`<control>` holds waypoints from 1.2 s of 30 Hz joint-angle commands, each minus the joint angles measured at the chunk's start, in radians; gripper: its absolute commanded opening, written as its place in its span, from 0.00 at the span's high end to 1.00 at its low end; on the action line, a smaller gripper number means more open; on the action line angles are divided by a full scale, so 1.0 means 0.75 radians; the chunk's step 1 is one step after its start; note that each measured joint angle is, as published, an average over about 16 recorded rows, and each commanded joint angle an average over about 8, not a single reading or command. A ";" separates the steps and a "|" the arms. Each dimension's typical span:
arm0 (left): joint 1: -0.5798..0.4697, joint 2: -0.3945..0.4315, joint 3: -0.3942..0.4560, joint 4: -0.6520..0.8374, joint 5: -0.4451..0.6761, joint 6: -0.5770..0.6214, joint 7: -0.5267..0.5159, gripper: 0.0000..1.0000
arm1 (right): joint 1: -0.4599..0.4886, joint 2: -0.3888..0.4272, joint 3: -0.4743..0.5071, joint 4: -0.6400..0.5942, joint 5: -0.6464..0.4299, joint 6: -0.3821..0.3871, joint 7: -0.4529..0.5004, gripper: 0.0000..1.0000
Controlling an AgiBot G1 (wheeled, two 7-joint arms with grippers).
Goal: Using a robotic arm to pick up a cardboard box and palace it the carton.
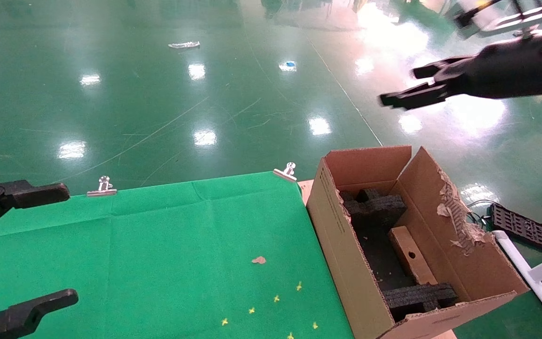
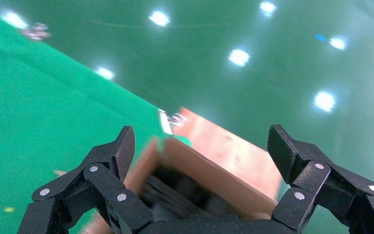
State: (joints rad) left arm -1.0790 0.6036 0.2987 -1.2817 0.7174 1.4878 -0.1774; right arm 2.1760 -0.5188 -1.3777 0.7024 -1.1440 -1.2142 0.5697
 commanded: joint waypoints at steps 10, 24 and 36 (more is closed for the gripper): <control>0.000 0.000 0.001 0.000 0.000 0.000 0.000 0.00 | -0.306 -0.026 0.305 0.161 0.115 -0.078 -0.106 0.00; -0.001 -0.001 0.002 0.000 -0.001 0.000 0.001 0.00 | -0.693 -0.058 0.691 0.366 0.260 -0.177 -0.240 0.00; -0.001 -0.001 0.003 0.000 -0.002 -0.001 0.001 0.00 | -1.028 -0.086 1.025 0.543 0.386 -0.263 -0.357 0.00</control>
State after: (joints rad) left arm -1.0796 0.6030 0.3007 -1.2814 0.7161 1.4873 -0.1763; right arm 1.4045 -0.5835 -0.6086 1.1099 -0.8544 -1.4113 0.3021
